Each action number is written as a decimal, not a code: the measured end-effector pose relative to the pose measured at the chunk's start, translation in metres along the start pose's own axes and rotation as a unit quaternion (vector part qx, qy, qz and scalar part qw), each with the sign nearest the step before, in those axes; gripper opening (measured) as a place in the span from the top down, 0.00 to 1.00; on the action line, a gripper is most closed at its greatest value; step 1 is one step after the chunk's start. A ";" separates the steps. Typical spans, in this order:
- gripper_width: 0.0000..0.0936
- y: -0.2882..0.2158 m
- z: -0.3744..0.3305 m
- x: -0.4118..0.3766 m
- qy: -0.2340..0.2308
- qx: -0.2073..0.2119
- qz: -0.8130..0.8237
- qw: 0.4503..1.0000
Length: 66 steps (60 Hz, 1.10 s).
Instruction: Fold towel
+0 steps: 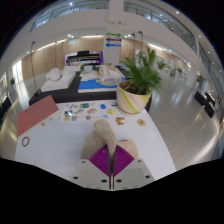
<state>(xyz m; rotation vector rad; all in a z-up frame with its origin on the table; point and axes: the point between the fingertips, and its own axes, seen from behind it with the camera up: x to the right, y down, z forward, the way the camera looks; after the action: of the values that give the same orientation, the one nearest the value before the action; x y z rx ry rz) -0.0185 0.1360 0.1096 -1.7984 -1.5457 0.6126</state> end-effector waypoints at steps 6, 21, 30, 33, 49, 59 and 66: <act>0.97 0.016 0.026 0.043 0.007 -0.010 0.000 1.000; 0.71 0.059 0.077 0.075 -0.002 -0.028 -0.002 1.000; 0.07 0.045 0.039 0.086 0.011 -0.022 0.007 1.000; 0.11 0.038 0.015 0.083 0.010 -0.024 0.013 1.000; 0.09 0.022 -0.193 0.058 0.013 -0.029 0.018 0.999; 0.09 0.025 -0.308 0.038 0.029 -0.011 0.029 0.999; 0.09 0.035 -0.356 0.015 0.022 -0.003 0.037 0.999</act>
<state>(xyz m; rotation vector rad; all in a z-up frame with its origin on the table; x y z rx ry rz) 0.2663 0.0812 0.3192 -1.8691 -1.4584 0.6006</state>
